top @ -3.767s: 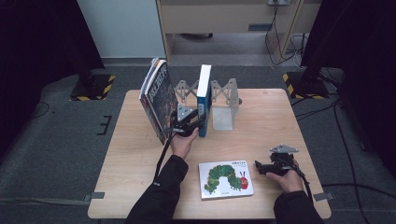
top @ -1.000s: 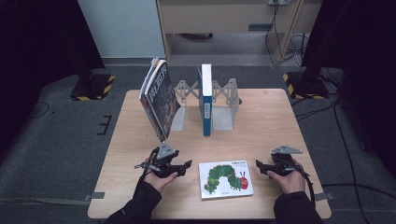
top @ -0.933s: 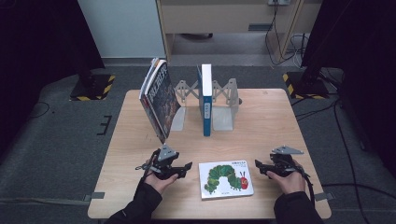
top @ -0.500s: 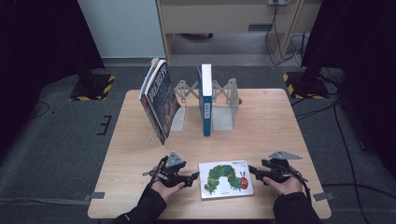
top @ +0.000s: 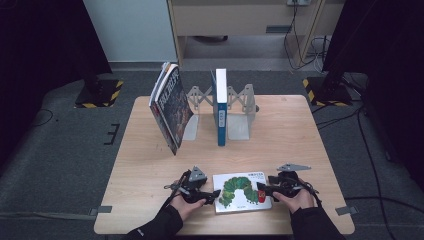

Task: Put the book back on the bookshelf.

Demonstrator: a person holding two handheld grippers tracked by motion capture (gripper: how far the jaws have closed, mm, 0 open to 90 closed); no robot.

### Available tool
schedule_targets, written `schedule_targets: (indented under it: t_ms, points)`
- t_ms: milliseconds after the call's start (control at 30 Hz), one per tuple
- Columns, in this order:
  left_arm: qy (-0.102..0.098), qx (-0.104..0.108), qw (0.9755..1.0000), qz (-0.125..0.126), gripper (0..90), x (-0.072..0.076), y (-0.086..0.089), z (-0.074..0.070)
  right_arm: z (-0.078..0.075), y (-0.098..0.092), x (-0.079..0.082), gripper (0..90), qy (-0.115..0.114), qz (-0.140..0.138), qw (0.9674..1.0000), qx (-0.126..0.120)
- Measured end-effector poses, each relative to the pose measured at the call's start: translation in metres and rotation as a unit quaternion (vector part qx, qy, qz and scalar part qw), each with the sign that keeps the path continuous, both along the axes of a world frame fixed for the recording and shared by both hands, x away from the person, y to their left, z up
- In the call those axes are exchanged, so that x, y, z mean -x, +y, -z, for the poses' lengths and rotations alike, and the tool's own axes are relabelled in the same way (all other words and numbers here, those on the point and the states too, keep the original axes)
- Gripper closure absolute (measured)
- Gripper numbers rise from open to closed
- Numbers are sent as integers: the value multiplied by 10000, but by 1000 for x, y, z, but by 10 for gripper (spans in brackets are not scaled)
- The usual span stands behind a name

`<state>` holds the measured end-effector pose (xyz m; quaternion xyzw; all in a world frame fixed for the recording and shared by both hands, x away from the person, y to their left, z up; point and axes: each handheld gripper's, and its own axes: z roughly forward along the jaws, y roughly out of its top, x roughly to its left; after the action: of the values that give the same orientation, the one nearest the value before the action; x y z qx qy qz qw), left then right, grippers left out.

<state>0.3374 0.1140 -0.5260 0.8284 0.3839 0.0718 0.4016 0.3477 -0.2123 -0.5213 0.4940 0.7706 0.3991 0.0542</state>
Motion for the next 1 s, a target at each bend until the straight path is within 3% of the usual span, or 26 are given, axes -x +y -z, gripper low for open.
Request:
schedule_targets:
  t_ms: [133,367,533,833,1000]
  points:
    - [79,87,9999,-3,257,-1,-1,2,3,2,-1,377,80,-33,10000,11]
    - [-21,102,9999,38,228,0,-5,4,4,4,-2,392,195,12,9997,-174]
    - [39,156,9999,32,219,-1,-5,5,3,2,-2,413,243,75,9994,-249]
    - [26,208,9998,63,209,-2,-6,6,-4,0,-2,438,170,66,9995,-275]
    - [39,260,9996,61,192,-2,-6,7,-9,-1,-1,443,22,87,9988,-472]
